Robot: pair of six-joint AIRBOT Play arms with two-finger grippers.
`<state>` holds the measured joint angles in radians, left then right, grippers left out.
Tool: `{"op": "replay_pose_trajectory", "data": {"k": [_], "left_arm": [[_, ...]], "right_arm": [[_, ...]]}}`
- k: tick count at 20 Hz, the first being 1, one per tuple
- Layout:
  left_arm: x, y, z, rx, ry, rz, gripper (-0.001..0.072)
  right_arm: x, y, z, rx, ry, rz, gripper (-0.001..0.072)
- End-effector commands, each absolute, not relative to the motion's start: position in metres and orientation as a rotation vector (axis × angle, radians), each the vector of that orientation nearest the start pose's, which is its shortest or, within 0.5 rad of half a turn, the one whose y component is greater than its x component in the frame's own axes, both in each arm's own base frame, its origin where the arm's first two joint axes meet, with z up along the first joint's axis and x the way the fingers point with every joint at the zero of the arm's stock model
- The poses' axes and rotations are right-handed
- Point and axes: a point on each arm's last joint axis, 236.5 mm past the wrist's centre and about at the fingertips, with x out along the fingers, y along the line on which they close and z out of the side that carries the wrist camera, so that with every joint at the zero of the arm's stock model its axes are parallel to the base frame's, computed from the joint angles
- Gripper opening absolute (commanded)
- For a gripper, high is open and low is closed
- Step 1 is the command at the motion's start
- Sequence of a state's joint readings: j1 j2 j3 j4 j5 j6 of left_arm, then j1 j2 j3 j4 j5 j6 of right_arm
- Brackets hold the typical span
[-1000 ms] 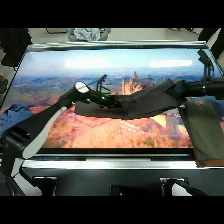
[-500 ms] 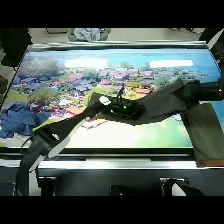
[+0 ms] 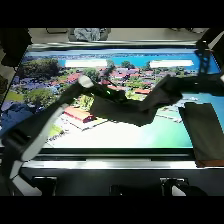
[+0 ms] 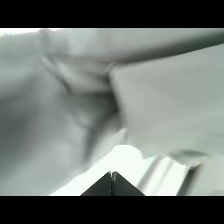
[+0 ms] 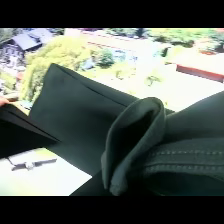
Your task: Fold the shirts.
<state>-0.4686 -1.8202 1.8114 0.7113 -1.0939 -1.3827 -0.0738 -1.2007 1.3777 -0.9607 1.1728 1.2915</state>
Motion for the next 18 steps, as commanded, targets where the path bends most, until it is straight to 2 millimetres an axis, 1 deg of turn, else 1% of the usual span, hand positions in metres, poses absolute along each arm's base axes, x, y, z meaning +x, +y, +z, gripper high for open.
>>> {"op": "replay_pose_trajectory", "data": {"k": [1,2,3,4,5,7,8,9,10,11,12,13,14,15,16,17,18], "left_arm": [[0.455,-0.269,0.174,-0.176,0.892,-0.762,0.0031],[0.457,-0.238,0.21,-0.192,0.812,-0.717,0.0031],[0.455,-0.211,0.24,-0.202,0.743,-0.675,0.0031],[0.451,-0.187,0.266,-0.208,0.682,-0.636,0.0031],[0.444,-0.164,0.289,-0.211,0.63,-0.598,0.0031],[0.427,-0.132,0.319,-0.207,0.569,-0.543,0.0032],[0.419,-0.123,0.327,-0.203,0.554,-0.526,0.0032],[0.412,-0.116,0.335,-0.199,0.542,-0.515,0.0032],[0.405,-0.114,0.339,-0.193,0.536,-0.512,0.0032],[0.401,-0.114,0.342,-0.19,0.532,-0.515,0.0032],[0.399,-0.116,0.343,-0.186,0.534,-0.521,0.0032],[0.398,-0.119,0.342,-0.184,0.539,-0.528,0.0032],[0.398,-0.12,0.339,-0.186,0.544,-0.529,0.0032],[0.4,-0.121,0.334,-0.187,0.554,-0.53,0.0032],[0.402,-0.121,0.328,-0.19,0.567,-0.529,0.0032],[0.405,-0.12,0.321,-0.197,0.583,-0.525,0.0032],[0.407,-0.12,0.313,-0.202,0.6,-0.523,0.0032]], "right_arm": [[0.449,0.17,0.136,0.326,0.865,0.524,0.0044],[0.455,0.194,0.125,0.356,0.874,0.542,0.0044],[0.459,0.215,0.115,0.39,0.882,0.558,0.0044],[0.463,0.239,0.104,0.426,0.891,0.581,0.0044],[0.465,0.257,0.092,0.464,0.904,0.597,0.0044],[0.465,0.291,0.065,0.545,0.952,0.619,0.0044],[0.465,0.304,0.051,0.581,0.98,0.622,0.0045],[0.465,0.314,0.039,0.609,1.001,0.621,0.0045],[0.465,0.323,0.027,0.638,1.018,0.616,0.0046],[0.466,0.33,0.019,0.67,1.03,0.609,0.0064],[0.467,0.335,0.011,0.704,1.043,0.604,0.0253],[0.465,0.34,0.009,0.729,1.053,0.625,0.0576],[0.464,0.341,0.014,0.689,1.029,0.682,0.0702],[0.46,0.334,0.021,0.631,1.013,0.738,0.0703],[0.458,0.32,0.024,0.579,1.017,0.762,0.0703],[0.457,0.297,0.026,0.527,1.035,0.76,0.0703],[0.459,0.263,0.026,0.465,1.052,0.726,0.0703]]}}
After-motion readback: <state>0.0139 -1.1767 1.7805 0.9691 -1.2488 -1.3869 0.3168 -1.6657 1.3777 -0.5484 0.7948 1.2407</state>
